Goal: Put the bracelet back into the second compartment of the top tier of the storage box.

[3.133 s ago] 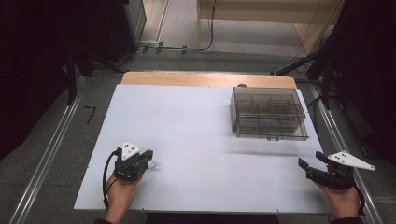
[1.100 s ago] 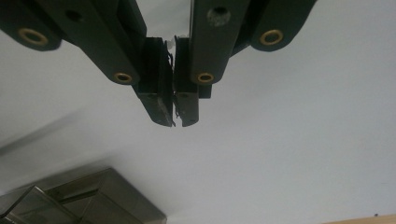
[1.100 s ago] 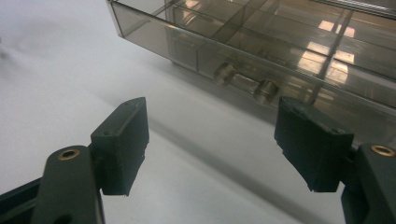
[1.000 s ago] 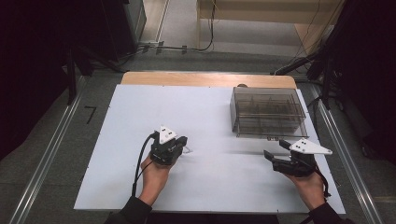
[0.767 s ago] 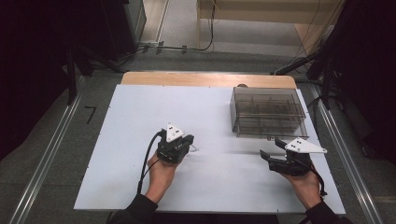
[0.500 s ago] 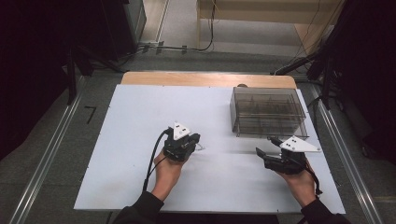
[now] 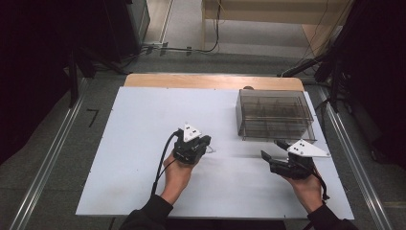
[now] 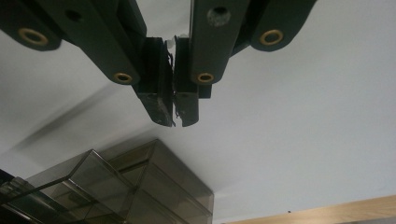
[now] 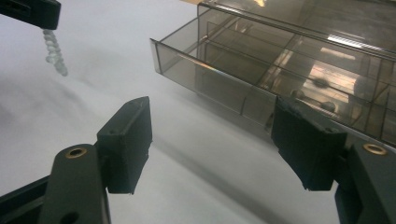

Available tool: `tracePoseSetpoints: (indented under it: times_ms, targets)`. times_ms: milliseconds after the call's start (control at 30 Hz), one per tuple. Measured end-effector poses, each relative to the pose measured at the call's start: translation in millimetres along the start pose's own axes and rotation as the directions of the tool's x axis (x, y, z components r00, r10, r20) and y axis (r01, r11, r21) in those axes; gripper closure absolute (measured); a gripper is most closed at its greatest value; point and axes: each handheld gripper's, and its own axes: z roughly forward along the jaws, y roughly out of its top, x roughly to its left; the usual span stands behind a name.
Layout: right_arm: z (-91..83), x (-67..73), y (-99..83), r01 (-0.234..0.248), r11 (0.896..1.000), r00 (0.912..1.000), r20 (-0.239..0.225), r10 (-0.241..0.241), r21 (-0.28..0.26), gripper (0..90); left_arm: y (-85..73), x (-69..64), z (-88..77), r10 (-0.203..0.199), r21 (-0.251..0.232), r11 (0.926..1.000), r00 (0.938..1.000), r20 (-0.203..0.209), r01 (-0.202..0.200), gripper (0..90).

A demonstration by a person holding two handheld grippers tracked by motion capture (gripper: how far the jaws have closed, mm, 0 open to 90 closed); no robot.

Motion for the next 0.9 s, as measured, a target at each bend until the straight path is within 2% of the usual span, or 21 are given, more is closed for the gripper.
tracePoseSetpoints:
  times_ms: [367, 900]
  targets:
    - [10.7, 12.4, 3.5, 0.021, 1.000, 0.9990, -0.040, -0.020, 0.016, 29.7, 6.1, -8.4, 5.9, 0.009, -0.002, 1.0000, 0.9998, 0.016, -0.009, 86.9]
    - [28.3, 27.5, 8.0, 0.048, 0.998, 0.9948, -0.091, -0.045, 0.037, 31.9, 15.7, -27.5, 17.9, 0.033, -0.003, 0.9995, 0.9980, 0.054, -0.033, 86.9]
